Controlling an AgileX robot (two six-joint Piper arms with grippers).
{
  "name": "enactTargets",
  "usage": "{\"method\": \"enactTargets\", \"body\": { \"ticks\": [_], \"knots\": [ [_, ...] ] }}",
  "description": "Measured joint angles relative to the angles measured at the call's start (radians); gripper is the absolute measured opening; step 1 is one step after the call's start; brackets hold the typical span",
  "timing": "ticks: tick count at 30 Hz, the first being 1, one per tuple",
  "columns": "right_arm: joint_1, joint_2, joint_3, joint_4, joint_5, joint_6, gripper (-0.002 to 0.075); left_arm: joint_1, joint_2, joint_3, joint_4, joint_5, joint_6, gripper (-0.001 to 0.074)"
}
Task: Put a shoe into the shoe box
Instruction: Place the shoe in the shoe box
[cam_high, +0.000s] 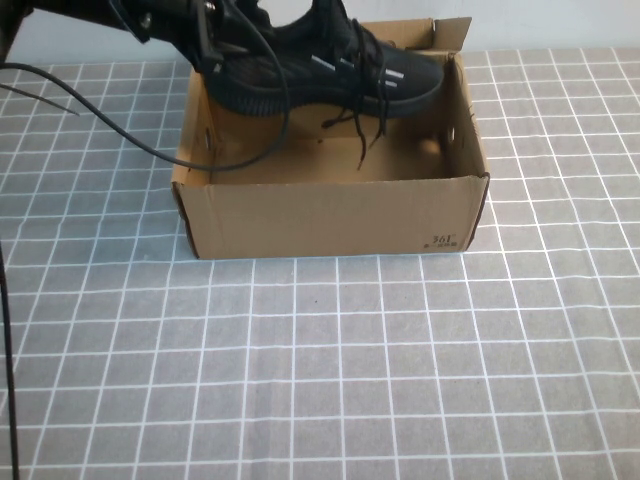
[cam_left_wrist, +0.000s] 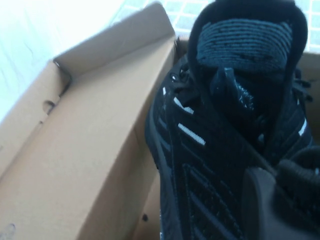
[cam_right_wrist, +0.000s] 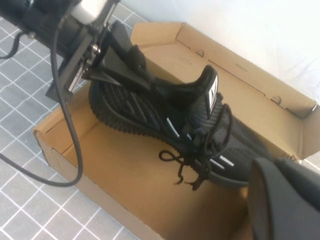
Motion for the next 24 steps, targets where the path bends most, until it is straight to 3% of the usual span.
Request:
{"method": "enactTargets", "body": {
  "ticks": [24],
  "knots": [
    [0.0,0.0,0.0,0.0,0.0,0.0,-0.0016,-0.031,0.134,0.021,-0.002,-0.008,0.257,0.0036]
  ]
}}
